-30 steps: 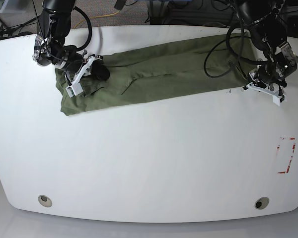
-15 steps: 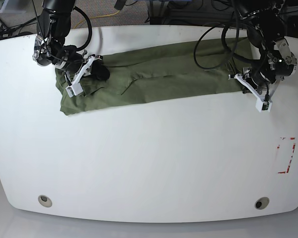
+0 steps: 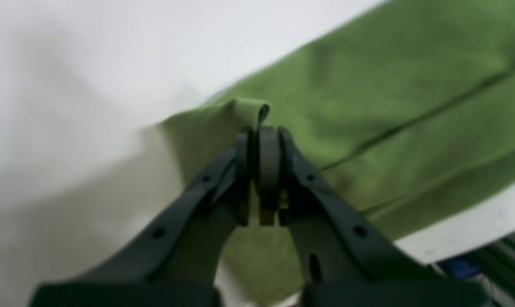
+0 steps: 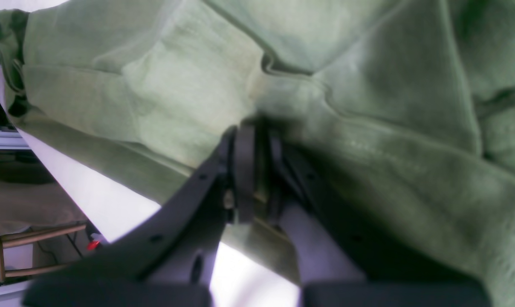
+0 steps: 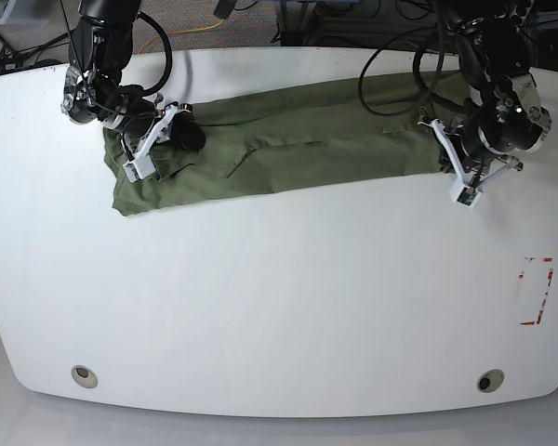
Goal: Fold the T-shirt properly
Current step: 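Grasp the strip end firmly with the left gripper and lift it, then fold the held strip end over toward the right gripper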
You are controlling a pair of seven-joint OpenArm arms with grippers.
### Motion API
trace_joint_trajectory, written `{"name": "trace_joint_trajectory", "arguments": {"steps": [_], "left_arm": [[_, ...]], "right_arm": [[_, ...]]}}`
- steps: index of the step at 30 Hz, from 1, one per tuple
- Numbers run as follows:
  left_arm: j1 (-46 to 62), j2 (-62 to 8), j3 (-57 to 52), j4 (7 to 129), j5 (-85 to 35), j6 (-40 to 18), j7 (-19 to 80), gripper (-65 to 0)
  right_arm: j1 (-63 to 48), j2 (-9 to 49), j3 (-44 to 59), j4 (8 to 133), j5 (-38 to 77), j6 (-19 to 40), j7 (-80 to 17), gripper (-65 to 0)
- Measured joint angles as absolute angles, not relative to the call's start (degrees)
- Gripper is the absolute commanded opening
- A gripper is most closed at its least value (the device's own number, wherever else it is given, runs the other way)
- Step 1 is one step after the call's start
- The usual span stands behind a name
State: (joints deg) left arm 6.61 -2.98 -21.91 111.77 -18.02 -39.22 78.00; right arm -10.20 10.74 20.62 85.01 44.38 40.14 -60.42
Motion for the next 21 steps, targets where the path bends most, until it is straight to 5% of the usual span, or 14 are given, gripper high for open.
{"name": "trace_joint_trajectory", "arguments": {"steps": [21], "left_arm": [[2.3, 7.9, -9.1, 111.6, -17.8, -39.7, 78.0, -65.0]], "right_arm": [[-10.2, 10.1, 20.7, 85.0, 44.2, 40.1, -60.3, -61.5]]}}
